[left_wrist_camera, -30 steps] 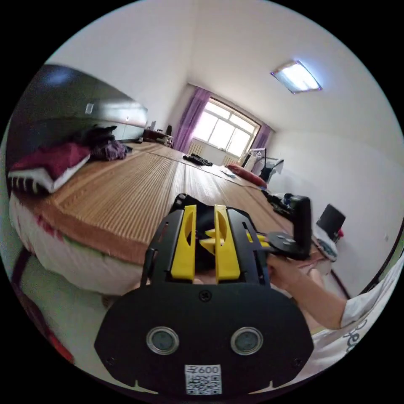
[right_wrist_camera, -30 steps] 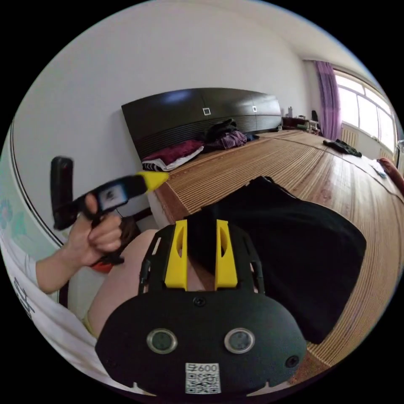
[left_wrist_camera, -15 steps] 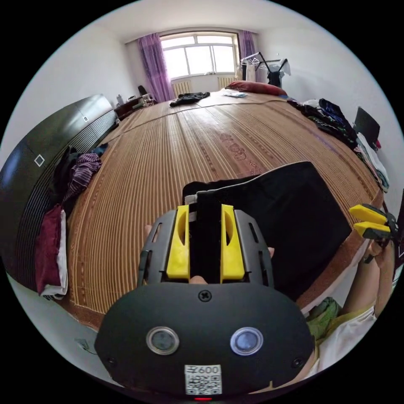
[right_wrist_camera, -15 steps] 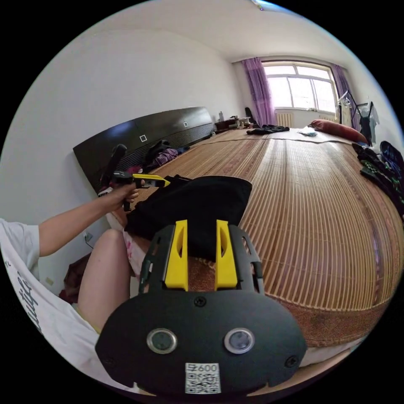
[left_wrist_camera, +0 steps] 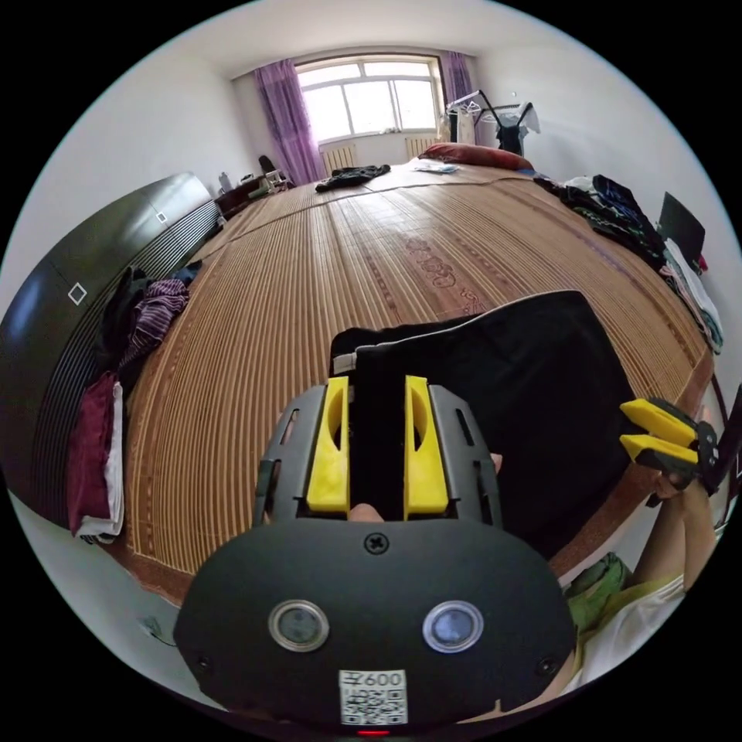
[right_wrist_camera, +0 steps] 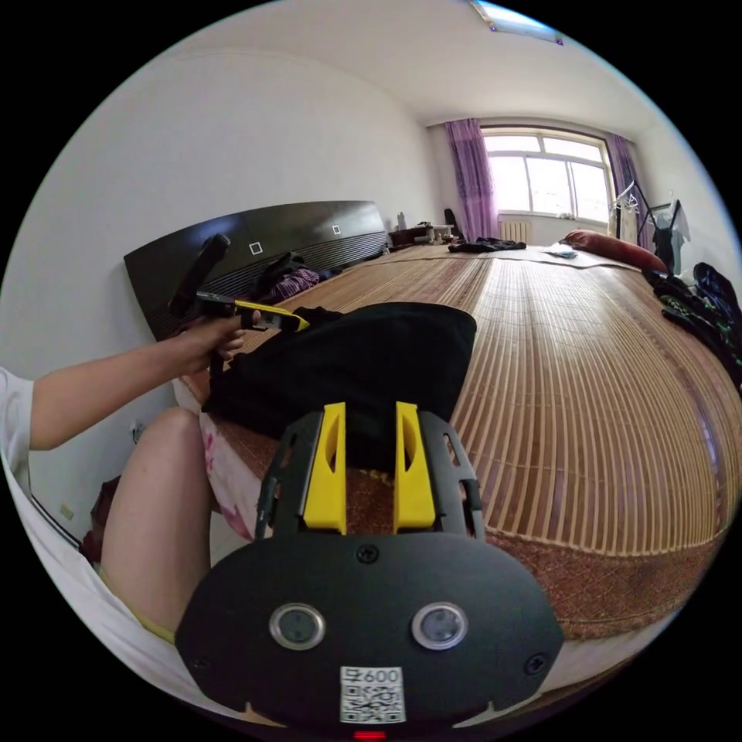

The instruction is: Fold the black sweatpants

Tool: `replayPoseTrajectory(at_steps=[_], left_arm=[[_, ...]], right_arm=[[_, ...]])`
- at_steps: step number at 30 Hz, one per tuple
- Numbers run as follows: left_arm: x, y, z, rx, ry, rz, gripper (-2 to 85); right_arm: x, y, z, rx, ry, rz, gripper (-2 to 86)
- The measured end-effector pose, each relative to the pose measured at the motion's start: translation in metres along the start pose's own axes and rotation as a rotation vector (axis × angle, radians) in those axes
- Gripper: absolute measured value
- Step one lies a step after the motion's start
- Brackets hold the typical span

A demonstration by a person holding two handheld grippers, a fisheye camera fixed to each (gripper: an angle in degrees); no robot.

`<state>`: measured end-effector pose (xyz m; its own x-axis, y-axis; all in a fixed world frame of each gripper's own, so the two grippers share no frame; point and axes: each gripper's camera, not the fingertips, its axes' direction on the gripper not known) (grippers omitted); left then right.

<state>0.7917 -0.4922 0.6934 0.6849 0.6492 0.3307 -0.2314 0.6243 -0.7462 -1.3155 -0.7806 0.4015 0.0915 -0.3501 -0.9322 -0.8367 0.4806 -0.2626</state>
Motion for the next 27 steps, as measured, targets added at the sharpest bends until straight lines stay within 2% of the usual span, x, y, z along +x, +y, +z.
replayPoseTrajectory(at_steps=[7, 10, 12, 17, 21, 23, 27], left_arm=[[-0.044, 0.002, -0.006, 0.089, 0.042, 0.017, 2.3], [-0.075, 0.000, -0.018, 0.160, 0.109, -0.069, 1.8], [-0.090, -0.004, -0.010, 0.148, 0.131, -0.112, 1.8], [-0.089, -0.008, 0.074, -0.099, 0.022, -0.061, 2.8], [-0.107, -0.012, 0.086, -0.116, -0.022, -0.065, 6.4], [-0.136, -0.012, 0.078, -0.129, -0.094, -0.071, 13.1], [-0.198, 0.012, 0.049, -0.101, -0.187, -0.200, 14.2]], right_arm=[[0.004, -0.010, -0.009, 0.014, 0.001, 0.004, 8.1], [0.004, -0.014, -0.012, 0.016, 0.004, 0.004, 8.0], [0.004, -0.017, -0.013, 0.018, 0.003, 0.005, 8.0], [0.001, -0.025, -0.018, 0.016, 0.008, 0.001, 8.0], [-0.001, -0.031, -0.022, 0.017, 0.004, 0.007, 8.0], [-0.007, -0.032, -0.029, 0.023, 0.011, 0.011, 8.0], [-0.024, -0.034, -0.052, 0.039, -0.005, -0.057, 7.4]])
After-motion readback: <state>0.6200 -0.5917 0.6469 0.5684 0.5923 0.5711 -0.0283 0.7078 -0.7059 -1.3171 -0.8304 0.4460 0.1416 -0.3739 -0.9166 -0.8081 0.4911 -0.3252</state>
